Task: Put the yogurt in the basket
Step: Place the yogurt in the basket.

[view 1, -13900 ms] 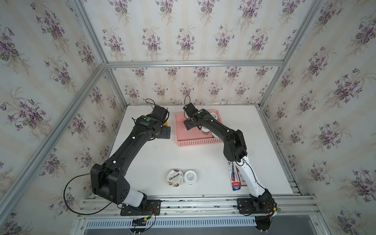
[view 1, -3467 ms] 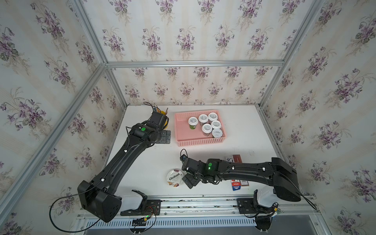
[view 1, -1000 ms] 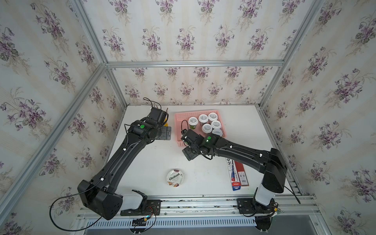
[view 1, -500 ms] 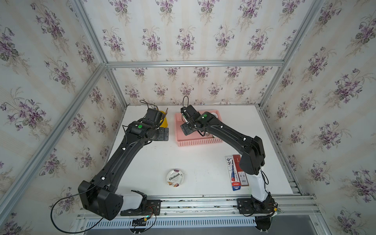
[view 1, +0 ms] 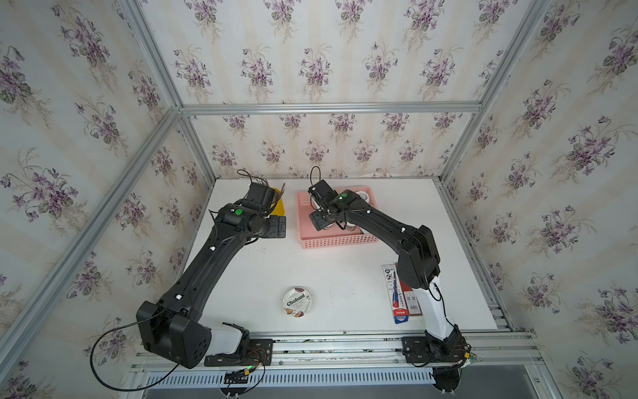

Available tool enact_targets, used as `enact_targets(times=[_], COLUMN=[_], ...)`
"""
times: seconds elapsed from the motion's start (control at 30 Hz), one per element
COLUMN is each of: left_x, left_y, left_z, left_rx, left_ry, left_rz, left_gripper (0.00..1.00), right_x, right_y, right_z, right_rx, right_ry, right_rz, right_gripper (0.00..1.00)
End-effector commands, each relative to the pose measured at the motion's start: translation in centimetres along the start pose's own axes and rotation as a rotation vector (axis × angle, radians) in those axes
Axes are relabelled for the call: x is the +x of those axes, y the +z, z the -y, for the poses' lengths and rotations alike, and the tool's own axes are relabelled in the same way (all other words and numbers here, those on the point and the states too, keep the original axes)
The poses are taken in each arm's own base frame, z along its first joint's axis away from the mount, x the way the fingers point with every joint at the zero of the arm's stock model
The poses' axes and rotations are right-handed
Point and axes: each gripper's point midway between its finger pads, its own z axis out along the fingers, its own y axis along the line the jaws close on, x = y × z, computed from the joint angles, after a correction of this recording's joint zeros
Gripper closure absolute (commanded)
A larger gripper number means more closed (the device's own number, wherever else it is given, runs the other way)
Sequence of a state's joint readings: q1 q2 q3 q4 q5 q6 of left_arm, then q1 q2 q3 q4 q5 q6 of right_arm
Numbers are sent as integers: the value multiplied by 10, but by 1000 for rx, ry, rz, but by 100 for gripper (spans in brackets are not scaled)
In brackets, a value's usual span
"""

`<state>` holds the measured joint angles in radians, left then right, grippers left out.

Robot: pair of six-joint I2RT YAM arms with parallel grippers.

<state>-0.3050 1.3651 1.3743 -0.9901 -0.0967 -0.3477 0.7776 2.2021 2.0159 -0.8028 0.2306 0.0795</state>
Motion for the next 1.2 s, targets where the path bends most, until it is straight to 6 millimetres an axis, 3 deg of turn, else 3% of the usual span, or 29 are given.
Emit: enact_targets(times=[0.0, 0.5, 1.17], left_x=[-4, -3, -3], left_y=[0, 3, 7], left_z=[2, 1, 0], left_rx=[9, 5, -8], left_ry=[2, 1, 1], left_rz=[12, 1, -8], left_gripper=[1, 1, 1], right_x=[1, 10, 20], right_y=[7, 39, 63], right_z=[5, 19, 28], right_rx=[18, 48, 59], right_ry=[14, 39, 47], right_rz=[2, -17, -39], right_gripper=[20, 20, 19])
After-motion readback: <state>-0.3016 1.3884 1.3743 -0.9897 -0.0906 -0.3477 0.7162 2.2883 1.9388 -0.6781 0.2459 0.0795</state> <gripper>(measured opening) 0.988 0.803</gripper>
